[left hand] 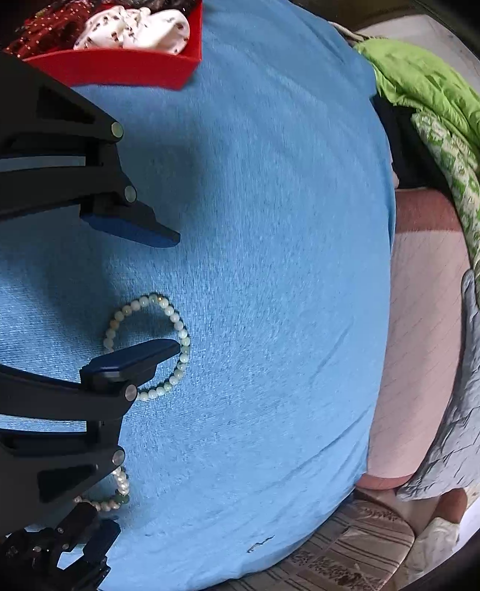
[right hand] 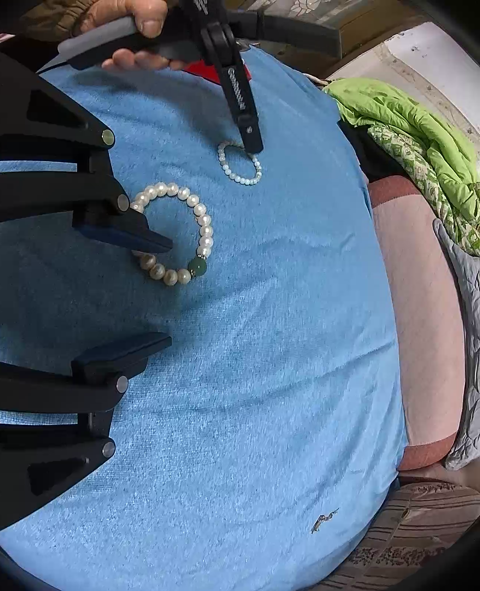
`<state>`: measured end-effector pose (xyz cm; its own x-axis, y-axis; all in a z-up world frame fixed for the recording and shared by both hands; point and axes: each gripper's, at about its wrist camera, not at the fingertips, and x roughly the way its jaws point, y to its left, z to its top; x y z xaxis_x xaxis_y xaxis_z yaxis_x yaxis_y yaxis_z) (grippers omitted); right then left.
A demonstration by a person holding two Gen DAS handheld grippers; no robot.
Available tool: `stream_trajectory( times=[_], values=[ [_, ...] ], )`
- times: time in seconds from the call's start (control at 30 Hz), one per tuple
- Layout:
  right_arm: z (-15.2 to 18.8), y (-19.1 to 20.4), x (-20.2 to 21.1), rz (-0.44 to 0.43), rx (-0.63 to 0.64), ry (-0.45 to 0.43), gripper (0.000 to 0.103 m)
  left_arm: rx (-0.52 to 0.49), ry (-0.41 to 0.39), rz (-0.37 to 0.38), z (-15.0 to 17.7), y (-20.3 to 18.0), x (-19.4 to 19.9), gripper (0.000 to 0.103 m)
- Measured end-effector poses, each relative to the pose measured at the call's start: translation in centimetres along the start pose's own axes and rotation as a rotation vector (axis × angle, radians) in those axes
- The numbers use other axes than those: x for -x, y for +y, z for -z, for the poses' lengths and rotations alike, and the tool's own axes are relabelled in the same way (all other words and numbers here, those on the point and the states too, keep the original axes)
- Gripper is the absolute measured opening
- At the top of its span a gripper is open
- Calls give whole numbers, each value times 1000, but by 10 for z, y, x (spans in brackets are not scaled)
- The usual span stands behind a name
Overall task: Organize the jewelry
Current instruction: 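Grasp the pale green bead bracelet with the left tool while the right tool grasps the pearl bracelet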
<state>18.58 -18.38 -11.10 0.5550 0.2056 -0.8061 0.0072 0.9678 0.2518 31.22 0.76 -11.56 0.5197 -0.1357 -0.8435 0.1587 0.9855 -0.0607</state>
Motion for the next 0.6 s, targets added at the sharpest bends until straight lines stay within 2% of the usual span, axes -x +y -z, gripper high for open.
stream_trajectory(
  times=[0.27,0.4,0.47,0.53,0.57,0.6],
  values=[
    [0,9,-6,19,28,-8,51,-52,-16,-34,6,-10,-6,51],
    [3,15,-9,53,52,-24,52,-42,-22,-47,7,-11,-7,51],
    [3,17,-9,69,54,-32,52,-41,-23,-48,9,-13,-7,43],
    [4,19,-10,79,59,-37,51,-56,-22,-42,10,-19,-5,22],
    [4,19,-10,82,63,-39,51,-71,-19,-40,11,-23,-4,15],
    [4,19,-10,86,65,-42,50,-77,-14,-32,11,-26,-4,5]
  ],
)
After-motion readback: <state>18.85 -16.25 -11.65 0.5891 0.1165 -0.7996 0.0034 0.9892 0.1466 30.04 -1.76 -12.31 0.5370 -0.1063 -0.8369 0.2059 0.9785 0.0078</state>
